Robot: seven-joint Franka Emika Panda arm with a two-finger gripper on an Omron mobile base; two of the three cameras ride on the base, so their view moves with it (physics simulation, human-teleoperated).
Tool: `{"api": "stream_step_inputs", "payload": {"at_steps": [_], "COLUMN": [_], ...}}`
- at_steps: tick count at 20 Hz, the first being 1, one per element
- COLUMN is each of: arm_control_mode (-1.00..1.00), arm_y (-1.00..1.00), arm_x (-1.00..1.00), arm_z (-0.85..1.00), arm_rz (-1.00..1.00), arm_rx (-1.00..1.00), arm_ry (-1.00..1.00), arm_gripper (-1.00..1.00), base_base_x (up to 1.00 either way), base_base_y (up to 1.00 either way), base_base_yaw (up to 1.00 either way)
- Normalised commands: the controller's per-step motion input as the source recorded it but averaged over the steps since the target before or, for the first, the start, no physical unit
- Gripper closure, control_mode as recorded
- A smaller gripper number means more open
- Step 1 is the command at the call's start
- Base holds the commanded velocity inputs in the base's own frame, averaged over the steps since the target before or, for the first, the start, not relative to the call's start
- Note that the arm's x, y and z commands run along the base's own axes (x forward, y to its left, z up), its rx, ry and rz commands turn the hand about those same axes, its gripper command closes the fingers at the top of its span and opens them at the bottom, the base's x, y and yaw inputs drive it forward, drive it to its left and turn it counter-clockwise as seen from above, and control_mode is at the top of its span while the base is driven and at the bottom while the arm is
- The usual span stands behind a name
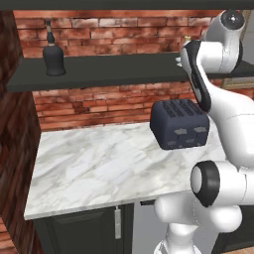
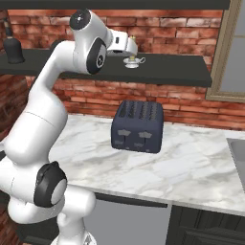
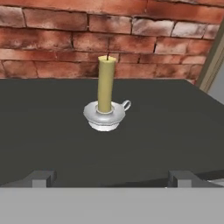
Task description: Get the candle and the liquor from the cabinet and move them to the dining counter.
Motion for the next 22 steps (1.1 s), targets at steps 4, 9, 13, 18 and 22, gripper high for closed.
{"api": "stream_step_inputs", "payload": {"at_steps": [4, 9, 13, 18, 22], "arm_control_mode": [-1.0, -1.0, -1.0, -1.0, -1.0], "arm_y": [-0.03, 0.0, -0.05, -0.08, -0.05], "arm_x": [0.36, 0.35, 0.29, 0.19, 0.21], "arm_z": [-0.1, -0.08, -0.03, -0.02, -0.01], "arm_rz": [0.0, 0.0, 0.0, 0.0, 0.0], "arm_rx": [0.0, 0.0, 0.02, 0.07, 0.08], "arm_ry": [-0.05, -0.08, -0.03, 0.0, 0.0], "arm_gripper": [-1.0, -1.0, -1.0, -1.0, -1.0], "base_base_x": [0.0, 0.0, 0.0, 0.0, 0.0], "base_base_y": [0.0, 0.0, 0.0, 0.0, 0.0], "base_base_yaw": [0.0, 0.0, 0.0, 0.0, 0.0]}}
